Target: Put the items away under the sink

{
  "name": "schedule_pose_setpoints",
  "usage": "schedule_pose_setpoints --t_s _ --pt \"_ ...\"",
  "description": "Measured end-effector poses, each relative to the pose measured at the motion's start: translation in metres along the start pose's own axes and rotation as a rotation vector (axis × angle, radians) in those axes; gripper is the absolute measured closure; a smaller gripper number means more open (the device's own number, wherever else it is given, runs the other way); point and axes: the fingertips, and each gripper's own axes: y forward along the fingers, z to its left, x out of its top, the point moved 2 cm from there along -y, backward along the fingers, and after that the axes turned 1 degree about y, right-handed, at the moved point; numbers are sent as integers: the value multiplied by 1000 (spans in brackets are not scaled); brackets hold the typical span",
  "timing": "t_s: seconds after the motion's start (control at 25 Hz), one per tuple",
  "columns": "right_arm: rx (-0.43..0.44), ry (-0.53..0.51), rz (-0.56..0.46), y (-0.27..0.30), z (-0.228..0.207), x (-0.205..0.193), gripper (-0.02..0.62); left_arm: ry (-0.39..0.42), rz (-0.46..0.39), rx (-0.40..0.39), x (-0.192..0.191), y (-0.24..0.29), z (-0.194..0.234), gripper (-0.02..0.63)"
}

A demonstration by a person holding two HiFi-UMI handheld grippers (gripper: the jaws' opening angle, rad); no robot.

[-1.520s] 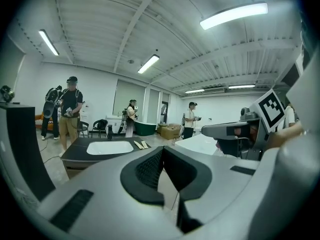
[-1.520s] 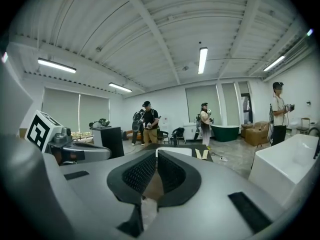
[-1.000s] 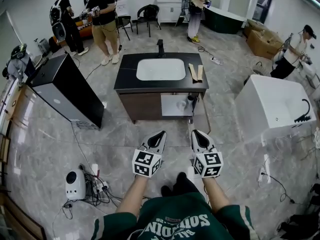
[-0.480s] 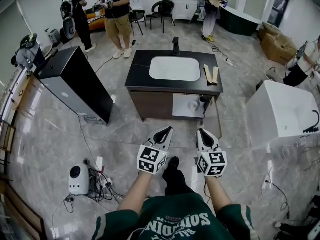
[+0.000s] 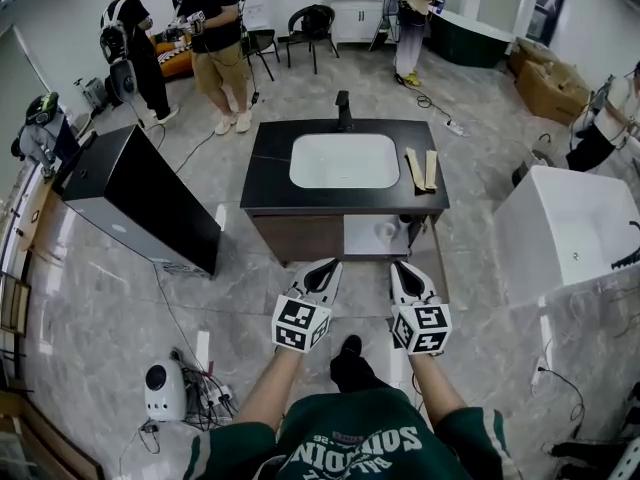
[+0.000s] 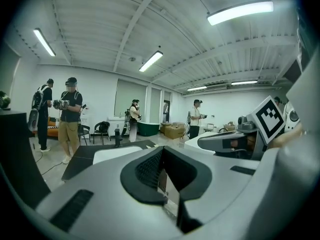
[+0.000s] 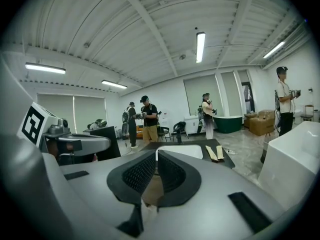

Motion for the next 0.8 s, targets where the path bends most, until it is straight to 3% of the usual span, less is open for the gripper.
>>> schedule_pose_setpoints --t_s 0.44,0.6,0.8 --pt "22 -18 27 105 -28 25 552 31 15 -17 29 87 82 595" --pt "62 30 40 120 -34 23 552 10 21 -31 27 112 93 594" --pt "-9 5 50 125 -55 27 552 12 29 -89 33 139 87 594"
